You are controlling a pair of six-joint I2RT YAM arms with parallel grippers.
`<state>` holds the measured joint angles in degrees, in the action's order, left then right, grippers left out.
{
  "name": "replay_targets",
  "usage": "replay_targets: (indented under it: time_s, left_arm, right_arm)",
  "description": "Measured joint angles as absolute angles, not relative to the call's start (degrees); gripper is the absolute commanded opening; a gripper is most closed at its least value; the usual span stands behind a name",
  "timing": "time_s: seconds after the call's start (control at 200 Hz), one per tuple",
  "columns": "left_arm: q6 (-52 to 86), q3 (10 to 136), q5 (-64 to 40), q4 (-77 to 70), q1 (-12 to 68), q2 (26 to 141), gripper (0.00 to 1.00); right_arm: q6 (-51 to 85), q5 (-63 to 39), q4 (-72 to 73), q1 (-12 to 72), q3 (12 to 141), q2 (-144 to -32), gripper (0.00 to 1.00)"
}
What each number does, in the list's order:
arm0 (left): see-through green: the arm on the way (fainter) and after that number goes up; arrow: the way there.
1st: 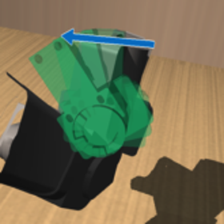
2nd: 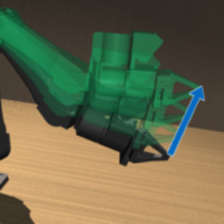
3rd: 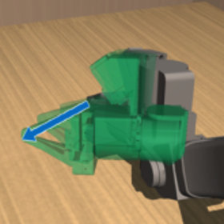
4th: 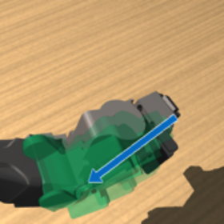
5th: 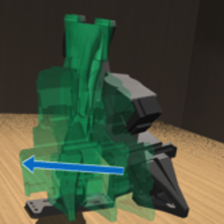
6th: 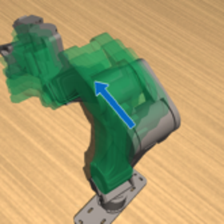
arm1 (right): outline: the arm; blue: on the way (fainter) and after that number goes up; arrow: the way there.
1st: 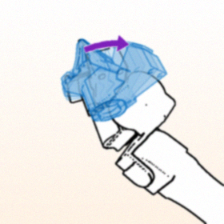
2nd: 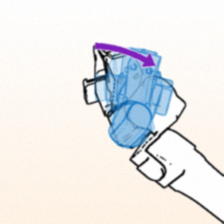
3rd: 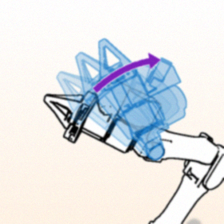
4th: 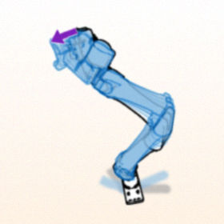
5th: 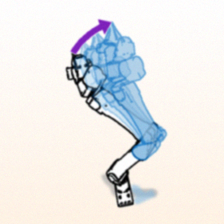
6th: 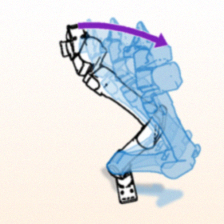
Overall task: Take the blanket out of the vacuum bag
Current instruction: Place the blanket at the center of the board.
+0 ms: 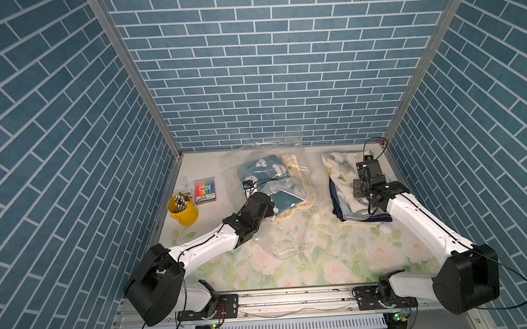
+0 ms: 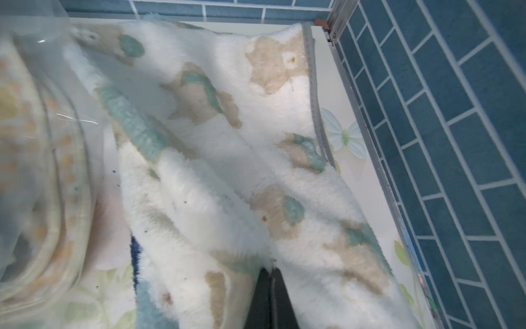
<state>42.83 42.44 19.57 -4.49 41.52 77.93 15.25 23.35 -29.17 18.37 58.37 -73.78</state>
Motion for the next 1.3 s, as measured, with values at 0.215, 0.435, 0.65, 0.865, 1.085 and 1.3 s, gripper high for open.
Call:
replay_targets:
  time_s: [0.215,0.435,0.65,0.865,1.085,1.3]
  left_arm:
    - [42.8,42.4,19.4,-5.0,41.5,78.3,0.0]
    - [42.8,42.1,19.1,-5.6,41.5,78.6,0.0]
    - [42.9,41.8,18.7,-6.3,41.5,78.9,0.0]
    - [42.9,41.3,18.7,-6.5,41.5,78.9,0.0]
    - [42.9,40.9,18.8,-6.8,41.5,78.8,0.0]
    - [42.8,40.9,18.8,-6.8,41.5,78.7,0.0]
  right_arm:
    - [15.6,19.4,-28.5,21.3,53.2,-74.1,0.16]
    - [16.9,17.2,-28.8,24.7,50.0,-74.0,0.47]
    - [17.4,19.7,-29.3,26.4,50.0,-74.2,0.44]
    - [18.7,26.8,-30.1,26.7,50.3,-79.4,0.37]
    - [19.5,30.8,-30.8,26.7,51.5,-81.0,0.08]
    - [19.5,31.0,-31.2,26.4,52.8,-79.3,0.0]
